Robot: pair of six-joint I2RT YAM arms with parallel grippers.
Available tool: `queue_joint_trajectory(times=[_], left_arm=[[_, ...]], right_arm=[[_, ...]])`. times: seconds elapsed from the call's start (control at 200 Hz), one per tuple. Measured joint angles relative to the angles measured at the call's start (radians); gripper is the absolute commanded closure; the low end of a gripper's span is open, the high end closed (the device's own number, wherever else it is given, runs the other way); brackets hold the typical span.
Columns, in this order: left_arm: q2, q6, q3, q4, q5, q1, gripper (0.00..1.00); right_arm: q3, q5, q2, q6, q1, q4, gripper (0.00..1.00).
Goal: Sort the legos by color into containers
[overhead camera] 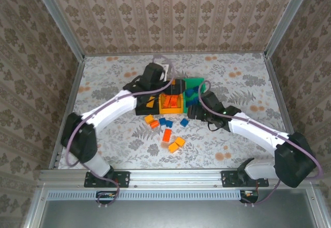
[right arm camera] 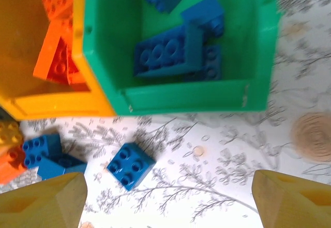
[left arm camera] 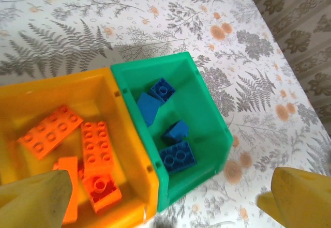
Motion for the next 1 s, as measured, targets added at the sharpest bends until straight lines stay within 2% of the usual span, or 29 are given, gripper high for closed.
queue_joint_trajectory(times=[0.275, 0.525, 0.65, 0.805, 1.0], left_arm=[[-0.495, -0.045, -0.429, -0.020, -0.123, -0.008, 0.00], [-0.858, -0.116, -0.664, -0.128, -0.240, -0.020, 0.00], [-0.929, -0.158, -0.743, -0.180, -0.279, -0.020, 0.00], [-0.946, -0.198, -0.801, -0.224, -0.311, -0.020, 0.00], [-0.948, -0.221, -0.814, -0.239, -0.335, -0.019, 0.00]], right_arm=[[0.047, 0.000, 0.196, 0.023, 0.099, 0.044, 0.19], [0.136, 0.050, 0.336, 0.030, 0.138, 0.048, 0.25], [0.170, 0.084, 0.389, 0.029, 0.142, 0.040, 0.30], [0.197, 0.103, 0.448, 0.030, 0.142, 0.029, 0.37], [0.198, 0.117, 0.470, 0.032, 0.144, 0.010, 0.55]])
